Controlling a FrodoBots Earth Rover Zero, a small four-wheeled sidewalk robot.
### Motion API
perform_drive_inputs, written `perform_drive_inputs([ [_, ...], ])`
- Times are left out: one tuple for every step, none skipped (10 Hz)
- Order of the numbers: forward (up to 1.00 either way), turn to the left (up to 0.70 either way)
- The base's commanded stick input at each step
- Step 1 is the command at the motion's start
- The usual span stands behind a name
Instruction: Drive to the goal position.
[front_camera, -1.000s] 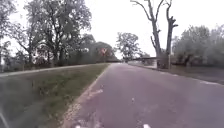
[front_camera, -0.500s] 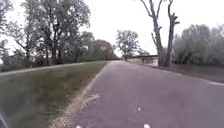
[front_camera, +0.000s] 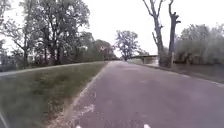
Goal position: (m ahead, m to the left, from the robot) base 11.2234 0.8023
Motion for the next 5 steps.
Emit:
perform_drive_inputs([
  [1.0,0.0],
  [1.0,0.0],
  [1.0,0.0],
  [1.0,0.0],
  [1.0,0.0],
])
